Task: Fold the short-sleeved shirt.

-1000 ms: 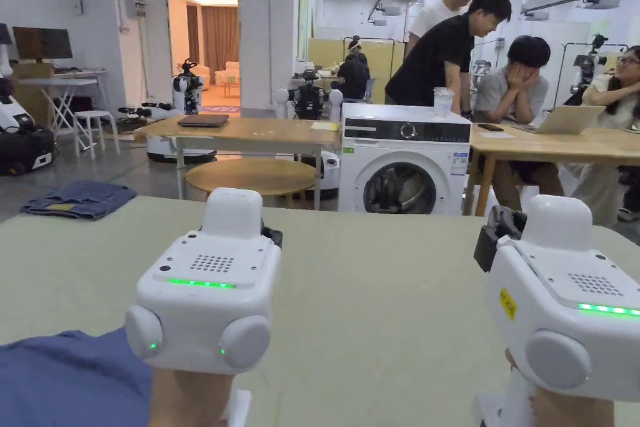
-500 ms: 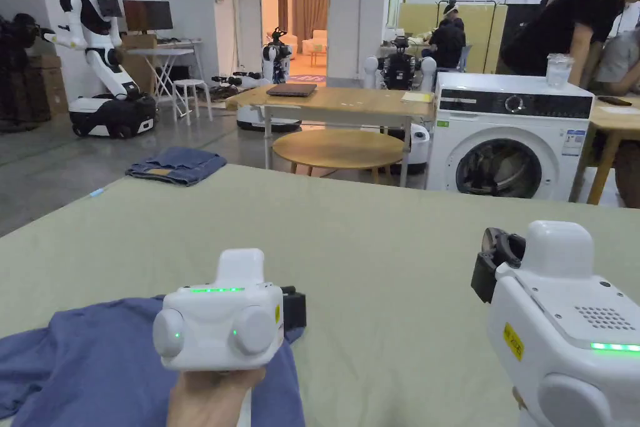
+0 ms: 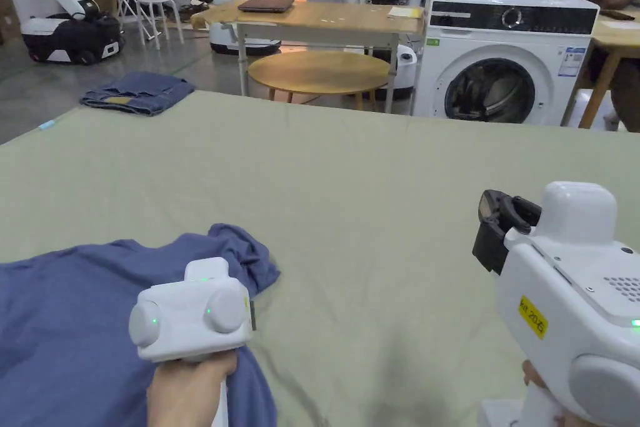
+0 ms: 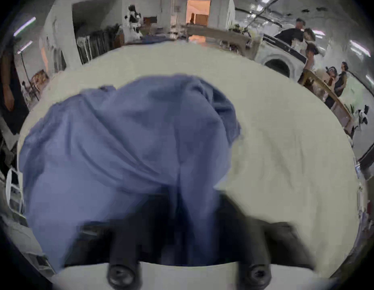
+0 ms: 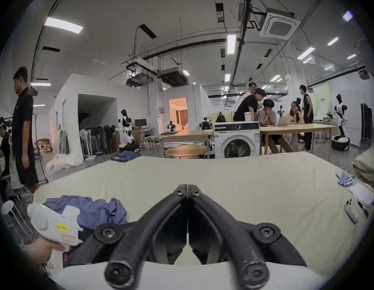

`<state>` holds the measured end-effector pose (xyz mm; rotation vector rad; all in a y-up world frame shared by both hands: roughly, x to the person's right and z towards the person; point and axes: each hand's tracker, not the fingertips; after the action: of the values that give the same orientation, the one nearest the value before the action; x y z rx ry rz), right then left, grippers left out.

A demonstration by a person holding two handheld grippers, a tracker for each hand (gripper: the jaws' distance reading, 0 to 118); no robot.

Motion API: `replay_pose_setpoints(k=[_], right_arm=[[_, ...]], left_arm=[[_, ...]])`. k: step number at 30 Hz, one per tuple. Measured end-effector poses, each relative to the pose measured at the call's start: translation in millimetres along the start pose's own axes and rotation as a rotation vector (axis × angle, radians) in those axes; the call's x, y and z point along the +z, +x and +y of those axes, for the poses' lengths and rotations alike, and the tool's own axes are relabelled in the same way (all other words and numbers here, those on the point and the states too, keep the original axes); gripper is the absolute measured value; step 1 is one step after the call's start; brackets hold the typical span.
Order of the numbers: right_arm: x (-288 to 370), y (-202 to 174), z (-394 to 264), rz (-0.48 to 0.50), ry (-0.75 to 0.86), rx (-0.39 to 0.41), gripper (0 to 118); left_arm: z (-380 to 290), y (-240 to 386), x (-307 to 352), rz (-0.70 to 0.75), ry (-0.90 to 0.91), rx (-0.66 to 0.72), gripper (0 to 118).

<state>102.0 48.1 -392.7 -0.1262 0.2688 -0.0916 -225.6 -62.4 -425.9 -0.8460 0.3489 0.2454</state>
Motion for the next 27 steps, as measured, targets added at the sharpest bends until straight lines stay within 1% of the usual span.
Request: replay_pose_setpoints(k=[1,3,4,7,8,10,11,12,14,16,18,19,21,24,27], right_arm=[[1,0,0,0.001,-0.004,-0.008,0],[7,3,2,0.008,0.000,-0.022,0],[13,4,4,0.013,0.008,-0.028,0],[31,14,16,0.013,0.046,-0.037,0],[38,19,22,0.010,0.063,-0.043,0],[53,32,33,0.006,0.100,-0.073,0],[62,39,38,-0.008,0.121,-0.089,0],[71,44,43,-0.023,0.140,-0.095,0],[95,61,54,-0.061,0.195,-0.090,0],[121,77,65,-0.112,0.242,-0.085,0],[144,94,73,-0.169,0.271,-0.088,0],[158,107,76,-0.199,0.279,-0.084,0],[174,122,78,-0.242,0.277,-0.068,0],[189,142,71,-0.305,0.254,-0.039,0],[198,157,57,-0.342,0.204,-0.029,0]], left_arm=[[2,-7,7,0.049,0.020,0.026,2],[9,-16,12,-0.048,0.008,0.114,2],[11,-16,20,-0.051,0.024,0.141,2],[25,3,56,-0.050,0.175,0.070,2],[32,12,69,-0.078,0.211,0.056,2],[46,35,99,-0.175,0.276,0.055,2],[52,52,114,-0.236,0.308,0.066,2],[56,69,126,-0.289,0.332,0.049,2],[62,120,149,-0.391,0.380,-0.065,2],[53,174,164,-0.507,0.408,-0.156,2],[36,225,174,-0.612,0.394,-0.238,2],[19,261,179,-0.679,0.369,-0.309,2],[-12,307,180,-0.757,0.335,-0.398,2],[-68,364,175,-0.852,0.221,-0.495,2],[-129,401,155,-0.847,0.091,-0.621,2]])
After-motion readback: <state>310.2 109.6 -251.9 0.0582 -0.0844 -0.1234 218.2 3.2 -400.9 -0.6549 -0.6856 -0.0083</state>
